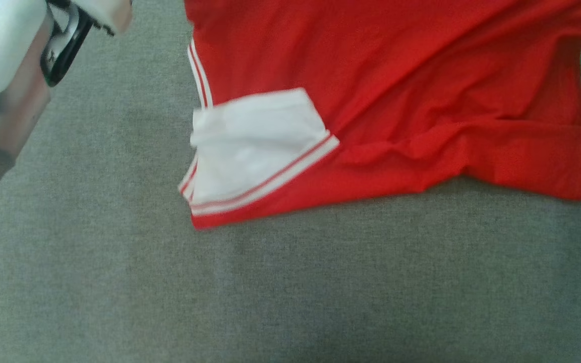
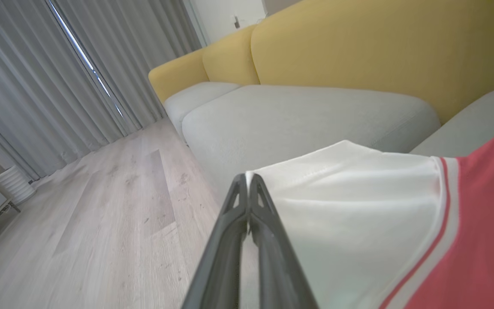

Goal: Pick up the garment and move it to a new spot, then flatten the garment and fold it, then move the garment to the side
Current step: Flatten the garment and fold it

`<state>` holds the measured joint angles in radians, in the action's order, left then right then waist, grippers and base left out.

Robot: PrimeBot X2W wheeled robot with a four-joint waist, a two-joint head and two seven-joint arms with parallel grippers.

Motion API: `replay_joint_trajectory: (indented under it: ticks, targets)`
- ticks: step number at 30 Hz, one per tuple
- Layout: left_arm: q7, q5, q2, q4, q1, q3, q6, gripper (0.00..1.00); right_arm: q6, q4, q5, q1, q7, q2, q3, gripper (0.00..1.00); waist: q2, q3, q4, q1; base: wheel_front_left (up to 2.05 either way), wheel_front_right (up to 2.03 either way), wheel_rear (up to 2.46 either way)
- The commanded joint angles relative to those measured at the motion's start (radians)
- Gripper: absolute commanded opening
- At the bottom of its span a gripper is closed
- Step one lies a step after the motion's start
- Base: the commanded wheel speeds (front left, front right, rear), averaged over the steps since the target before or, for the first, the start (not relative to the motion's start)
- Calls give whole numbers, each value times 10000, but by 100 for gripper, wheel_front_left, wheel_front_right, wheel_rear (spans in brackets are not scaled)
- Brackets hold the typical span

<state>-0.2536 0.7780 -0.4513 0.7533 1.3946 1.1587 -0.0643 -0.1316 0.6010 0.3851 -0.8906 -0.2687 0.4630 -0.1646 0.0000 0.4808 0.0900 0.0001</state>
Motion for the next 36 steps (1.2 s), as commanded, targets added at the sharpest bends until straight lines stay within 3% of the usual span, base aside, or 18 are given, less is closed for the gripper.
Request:
replay_joint_trajectory:
  ticks: [1,13,22,30,31,32,33,34,35,36]
  targets:
    - [-72,-88,-347,-162,514,-554,98,0,9,-245,-51,-47,140,152,52,0,0,-15,-2,-1,0,0,0]
    - [-80,-935,-684,-2367,-1830,-1680,159,0,9,-1201,-13,1793,1190,-59,630,0,0,-652,356,-1,0,0,0]
    - [-81,-1066,-1643,-5016,-4740,-2388,1032,0,9,-2937,-87,4300,1249,-436,1737,0,0,-1251,497,-1,0,0,0]
    - [-81,-905,-1571,-6252,-7400,-2678,1592,0,9,-4115,-372,6348,850,-1151,2645,0,0,-1454,610,-1,0,0,0]
    - [-81,-907,-1500,-6288,-7614,-2715,1594,0,9,-4184,-401,6469,798,-1232,2708,4,0,-1444,623,-1,0,0,0]
    - [-81,-965,-1314,-6341,-7929,-2836,1564,0,9,-4269,-512,6612,725,-1342,2838,63,0,-1407,645,-1,0,0,0]
    - [-81,-992,-1193,-6343,-8057,-2933,1555,4,9,-4283,-589,6644,715,-1387,2912,100,0,-1392,658,-1,0,0,0]
    - [-81,-1022,-1073,-6316,-8173,-3014,1538,39,9,-4276,-643,6660,732,-1416,2969,100,0,-1384,670,-1,0,0,0]
    - [-81,-1070,-952,-6282,-8269,-3096,1518,91,9,-4260,-697,6668,757,-1458,3045,100,0,-1385,675,-1,0,0,0]
    - [-81,-1153,-821,-6275,-8353,-3212,1503,100,9,-4250,-735,6683,807,-1538,3159,100,0,-1399,675,-1,0,0,0]
